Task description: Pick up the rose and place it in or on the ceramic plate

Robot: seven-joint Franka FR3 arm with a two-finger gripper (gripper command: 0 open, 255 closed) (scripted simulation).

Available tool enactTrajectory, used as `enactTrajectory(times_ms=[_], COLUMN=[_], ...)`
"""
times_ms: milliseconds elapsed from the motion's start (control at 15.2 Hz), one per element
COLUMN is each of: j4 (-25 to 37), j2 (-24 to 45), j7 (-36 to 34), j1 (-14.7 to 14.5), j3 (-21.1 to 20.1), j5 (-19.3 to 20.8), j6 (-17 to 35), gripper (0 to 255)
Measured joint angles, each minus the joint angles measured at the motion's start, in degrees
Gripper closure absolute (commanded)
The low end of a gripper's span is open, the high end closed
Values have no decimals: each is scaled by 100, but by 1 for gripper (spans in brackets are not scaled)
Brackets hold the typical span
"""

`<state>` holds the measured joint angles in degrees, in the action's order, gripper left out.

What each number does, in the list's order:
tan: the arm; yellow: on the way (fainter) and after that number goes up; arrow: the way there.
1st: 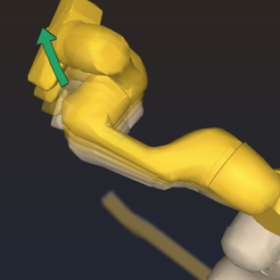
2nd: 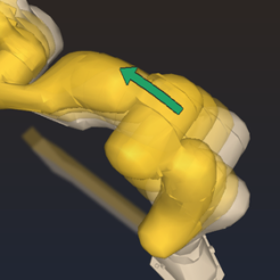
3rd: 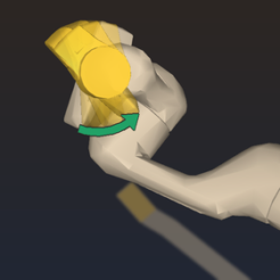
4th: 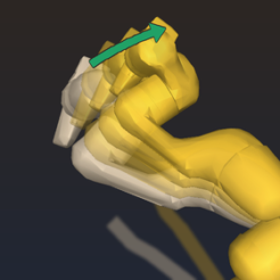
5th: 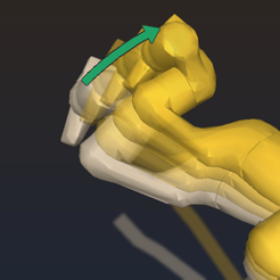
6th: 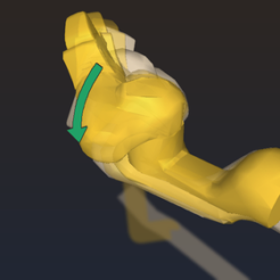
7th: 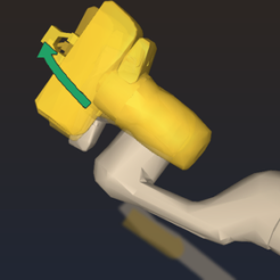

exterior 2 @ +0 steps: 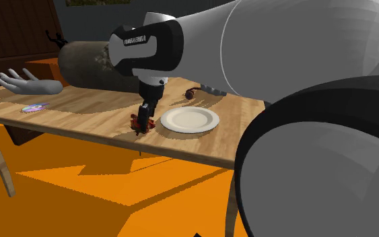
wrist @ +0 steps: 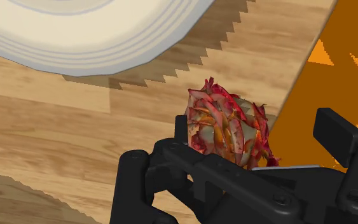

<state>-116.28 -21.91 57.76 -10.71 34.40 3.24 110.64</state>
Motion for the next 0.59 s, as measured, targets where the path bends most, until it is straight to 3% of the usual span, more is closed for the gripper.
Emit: enactTrajectory(times_ms=[396, 462, 594], j4=[-25, -25, 3], j2=[18, 18, -10], j7=[6, 6, -4], j1=[-5, -5, 9], j3=[8, 8, 11], j5=[-8, -8, 5], j6=[45, 45, 191], gripper=[0, 255, 255])
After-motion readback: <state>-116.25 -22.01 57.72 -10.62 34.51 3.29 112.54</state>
